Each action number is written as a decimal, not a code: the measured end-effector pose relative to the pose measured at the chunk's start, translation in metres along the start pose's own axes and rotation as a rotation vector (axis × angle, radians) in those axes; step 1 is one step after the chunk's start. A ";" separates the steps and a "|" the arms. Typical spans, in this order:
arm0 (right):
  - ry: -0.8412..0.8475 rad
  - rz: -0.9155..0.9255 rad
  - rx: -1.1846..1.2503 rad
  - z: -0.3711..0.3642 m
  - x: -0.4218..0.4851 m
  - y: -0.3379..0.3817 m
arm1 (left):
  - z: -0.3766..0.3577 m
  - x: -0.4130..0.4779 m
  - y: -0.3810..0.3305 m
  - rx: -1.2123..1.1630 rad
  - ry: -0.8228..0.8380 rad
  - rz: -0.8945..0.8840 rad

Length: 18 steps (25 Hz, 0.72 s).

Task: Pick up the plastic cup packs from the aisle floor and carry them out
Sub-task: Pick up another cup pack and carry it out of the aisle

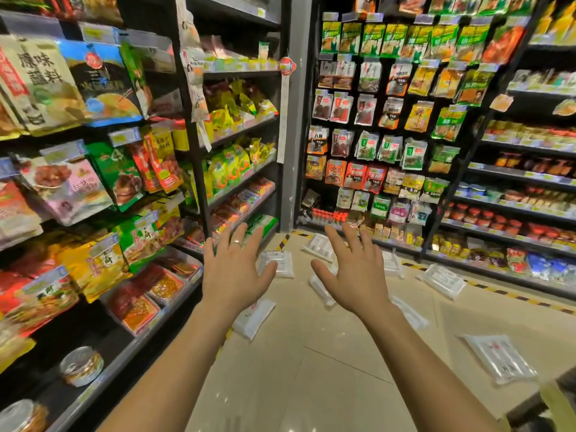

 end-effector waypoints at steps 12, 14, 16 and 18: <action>0.108 0.320 0.056 -0.131 0.290 -0.057 | -0.141 0.217 -0.014 0.096 0.045 0.305; 0.151 0.378 0.041 -0.150 0.335 -0.064 | -0.158 0.245 -0.016 0.102 0.035 0.374; 0.153 0.428 0.044 -0.165 0.369 -0.066 | -0.174 0.261 -0.012 0.108 0.049 0.433; 0.162 0.477 0.072 -0.188 0.402 -0.064 | -0.194 0.273 -0.004 0.124 0.071 0.490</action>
Point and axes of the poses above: each hand's wrist, its own x-axis towards the middle knuckle, its own z-axis out of the back of the hand, y = z × x, the point moved 7 cm from there along x, towards the middle knuckle, and after that the axes turned 1 degree about -z, right-handed, at the moved point
